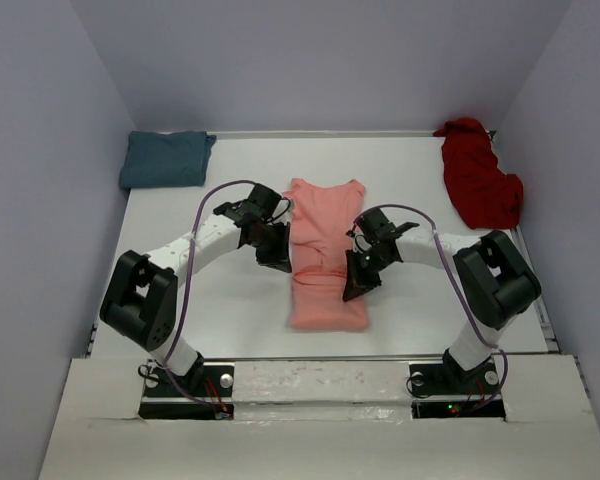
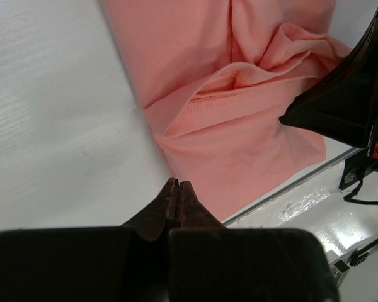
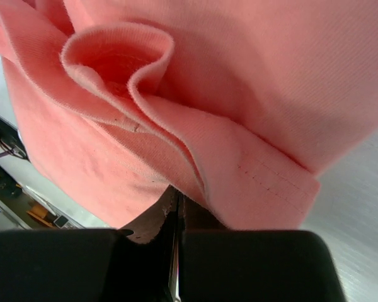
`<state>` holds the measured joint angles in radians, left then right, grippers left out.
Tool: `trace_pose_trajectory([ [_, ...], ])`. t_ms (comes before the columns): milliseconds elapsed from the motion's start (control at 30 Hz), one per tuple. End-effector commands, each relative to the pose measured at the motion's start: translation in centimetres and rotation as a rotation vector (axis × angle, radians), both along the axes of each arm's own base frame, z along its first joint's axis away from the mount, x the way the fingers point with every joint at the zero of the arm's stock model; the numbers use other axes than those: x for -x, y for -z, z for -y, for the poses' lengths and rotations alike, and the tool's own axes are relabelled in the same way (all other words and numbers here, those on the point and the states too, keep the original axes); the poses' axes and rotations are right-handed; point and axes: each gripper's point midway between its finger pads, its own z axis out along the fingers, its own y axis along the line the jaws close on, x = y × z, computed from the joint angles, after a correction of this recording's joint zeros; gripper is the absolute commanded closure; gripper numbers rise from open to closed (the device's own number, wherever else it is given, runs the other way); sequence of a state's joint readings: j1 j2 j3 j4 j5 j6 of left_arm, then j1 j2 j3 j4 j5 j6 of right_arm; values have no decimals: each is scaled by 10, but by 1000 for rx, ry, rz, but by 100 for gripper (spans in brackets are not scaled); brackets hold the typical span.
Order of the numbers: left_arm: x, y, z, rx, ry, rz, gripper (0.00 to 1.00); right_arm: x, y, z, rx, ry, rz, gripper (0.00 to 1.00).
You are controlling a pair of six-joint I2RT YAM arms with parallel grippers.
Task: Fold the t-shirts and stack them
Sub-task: Fold the tshirt
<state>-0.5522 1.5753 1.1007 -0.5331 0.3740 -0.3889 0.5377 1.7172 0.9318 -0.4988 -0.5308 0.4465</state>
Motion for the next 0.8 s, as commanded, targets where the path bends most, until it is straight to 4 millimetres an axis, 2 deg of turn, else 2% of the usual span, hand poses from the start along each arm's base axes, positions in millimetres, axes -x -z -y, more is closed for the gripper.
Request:
trace_pose_trajectory([
  [0, 14, -11, 2, -3, 67, -26, 100, -15, -4, -9, -15, -17, 56, 100],
  [167, 20, -1, -9, -78, 72, -44, 100, -17, -4, -10, -15, -19, 60, 100],
  [233, 22, 0, -5, -76, 92, -39, 100, -18, -5, -11, -18, -20, 59, 100],
  [533, 28, 30, 10, -76, 111, -82, 99, -21, -7, -14, -24, -20, 64, 100],
  [767, 17, 44, 13, -90, 75, -49, 99, -22, -13, -15, -32, -13, 70, 100],
])
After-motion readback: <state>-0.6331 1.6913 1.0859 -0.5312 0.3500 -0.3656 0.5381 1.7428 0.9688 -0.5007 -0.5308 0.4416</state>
